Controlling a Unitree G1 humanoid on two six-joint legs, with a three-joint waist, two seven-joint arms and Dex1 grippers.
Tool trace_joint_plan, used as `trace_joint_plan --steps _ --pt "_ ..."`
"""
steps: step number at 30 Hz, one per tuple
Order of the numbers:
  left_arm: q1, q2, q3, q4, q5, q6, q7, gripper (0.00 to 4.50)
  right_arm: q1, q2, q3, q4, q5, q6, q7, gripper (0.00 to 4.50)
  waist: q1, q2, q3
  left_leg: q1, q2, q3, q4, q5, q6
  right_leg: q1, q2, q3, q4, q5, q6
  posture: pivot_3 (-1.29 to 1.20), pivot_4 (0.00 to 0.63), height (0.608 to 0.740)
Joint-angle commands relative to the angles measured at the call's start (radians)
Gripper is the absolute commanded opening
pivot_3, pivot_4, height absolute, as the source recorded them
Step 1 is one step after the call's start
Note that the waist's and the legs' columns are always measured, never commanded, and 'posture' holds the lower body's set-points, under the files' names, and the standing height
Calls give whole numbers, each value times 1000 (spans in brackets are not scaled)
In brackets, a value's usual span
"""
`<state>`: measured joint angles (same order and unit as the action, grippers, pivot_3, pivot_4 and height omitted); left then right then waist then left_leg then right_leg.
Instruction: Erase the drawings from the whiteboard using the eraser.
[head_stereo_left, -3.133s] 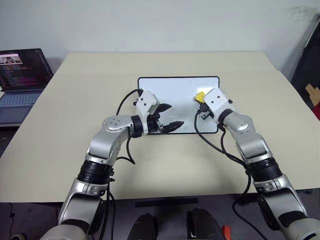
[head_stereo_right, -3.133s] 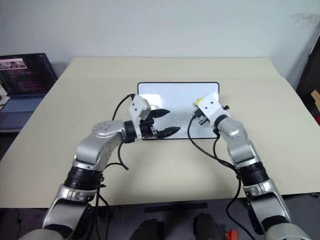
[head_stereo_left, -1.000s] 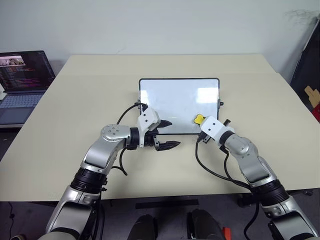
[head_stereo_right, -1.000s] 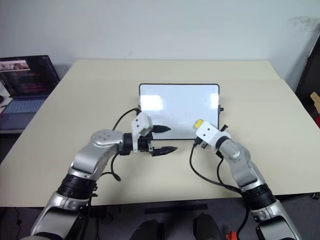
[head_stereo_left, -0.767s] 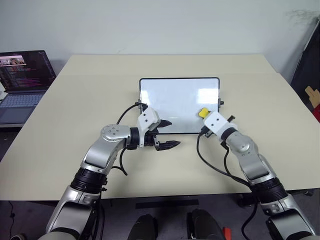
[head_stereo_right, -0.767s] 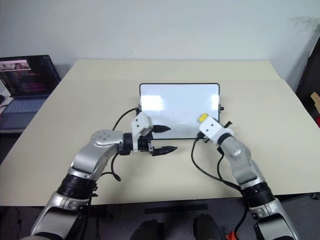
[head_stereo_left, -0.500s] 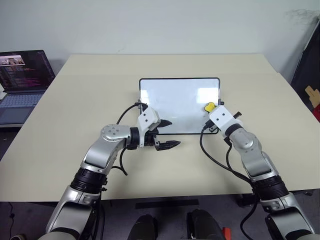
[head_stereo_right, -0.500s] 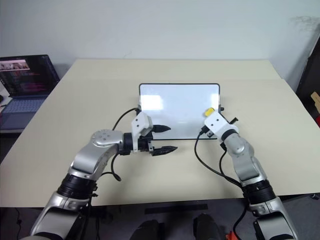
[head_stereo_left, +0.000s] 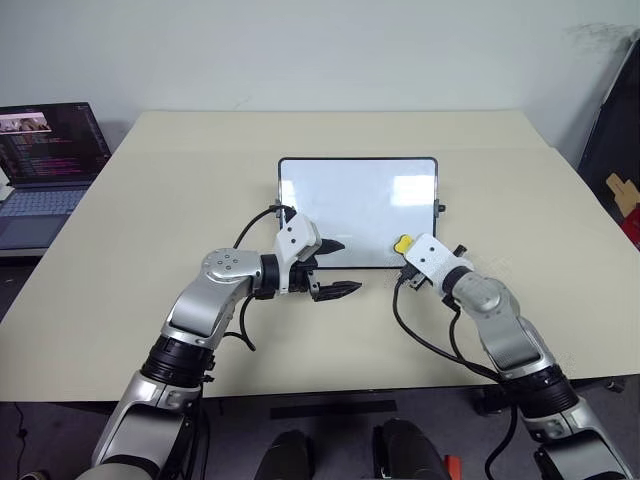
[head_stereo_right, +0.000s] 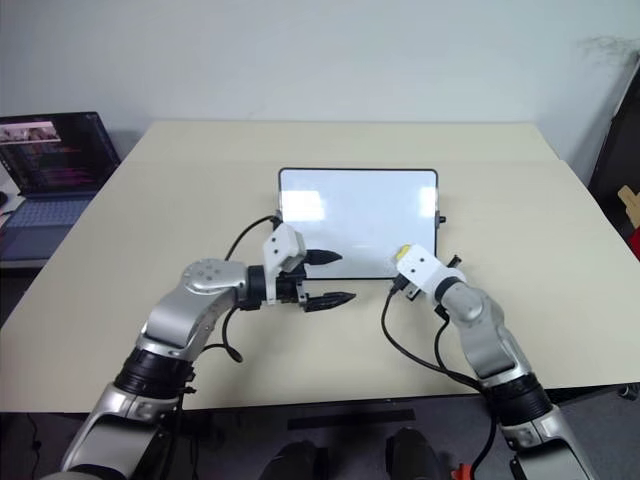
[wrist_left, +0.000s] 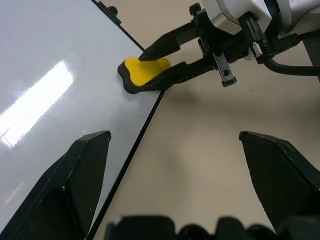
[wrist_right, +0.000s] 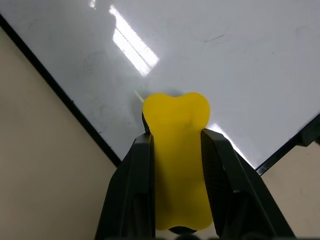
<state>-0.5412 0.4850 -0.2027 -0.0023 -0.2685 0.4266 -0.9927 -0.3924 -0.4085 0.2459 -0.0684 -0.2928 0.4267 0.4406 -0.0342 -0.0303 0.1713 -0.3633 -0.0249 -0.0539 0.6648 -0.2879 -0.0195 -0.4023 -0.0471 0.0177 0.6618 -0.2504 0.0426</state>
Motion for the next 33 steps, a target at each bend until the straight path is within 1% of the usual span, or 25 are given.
trace_joint_plan --steps 1,3,7,11,13,15,18,21,23,27,30,33 --pt "-6 -5 13 -41 -11 -8 4 4500 6 14 -20 -13 20 37 7 968 0 0 0 0 0 0 0 0 0 0 0 0 0 0 0 0 150 740" --pt "-6 -6 15 -42 -11 -9 6 4500 1 34 -51 -53 48 36 -2 968 0 0 0 0 0 0 0 0 0 -1 0 0 0 0 0 0 150 740" --pt "-7 -17 26 -58 -29 -22 0 4500 19 56 -168 -201 140 109 2 967 4 1 1 -3 0 -1 -1 0 0 -3 0 0 0 0 0 0 150 740" --pt "-25 -25 23 -71 -44 -24 -14 4500 54 33 -291 -300 179 206 -27 967 8 2 2 -6 0 -2 -2 0 0 -4 0 -2 -4 0 0 0 150 740" --pt "-53 -35 4 -62 -39 -36 -28 4500 85 15 -384 -342 195 247 -48 967 11 2 2 -8 0 -3 -2 -1 0 -4 -1 -2 -6 -1 1 0 150 740" --pt "-80 -51 -19 -49 -35 -46 -48 4500 114 9 -461 -373 217 283 -65 967 16 2 2 -11 -1 -5 -2 -1 0 -6 -2 -3 -7 -1 1 0 150 740" --pt "-118 -86 -51 -13 -27 -68 -80 4500 155 23 -530 -405 252 355 -82 967 20 2 2 -13 -2 -5 -2 -1 0 -6 -3 -3 -8 -1 1 0 150 740" --pt "-185 -165 -70 65 -41 -57 -91 4500 195 71 -602 -409 308 446 -104 967 21 2 2 -12 -2 -5 -2 -1 0 -6 -2 -4 -8 -1 1 0 150 740" --pt "-221 -200 -84 115 -30 -67 -106 4500 207 88 -625 -405 332 477 -117 967 22 2 2 -13 -2 -5 -2 -1 0 -6 -2 -4 -7 -1 1 0 150 740" --pt "-306 -268 -147 235 36 -132 -127 4500 203 132 -656 -420 387 558 -150 967 12 3 2 -11 -2 -3 -2 -1 1 -6 -2 -3 -5 -1 2 0 150 740" --pt "-344 -309 -169 305 69 -161 -126 4500 207 122 -630 -417 395 577 -161 967 8 3 2 -11 -3 -3 -2 -1 1 -6 -2 -3 -5 -1 2 0 150 740" --pt "-356 -325 -197 336 102 -205 -148 4500 192 121 -619 -403 409 604 -181 967 4 4 2 -11 -2 -3 -2 -1 1 -6 -1 -3 -5 -1 2 0 150 740"
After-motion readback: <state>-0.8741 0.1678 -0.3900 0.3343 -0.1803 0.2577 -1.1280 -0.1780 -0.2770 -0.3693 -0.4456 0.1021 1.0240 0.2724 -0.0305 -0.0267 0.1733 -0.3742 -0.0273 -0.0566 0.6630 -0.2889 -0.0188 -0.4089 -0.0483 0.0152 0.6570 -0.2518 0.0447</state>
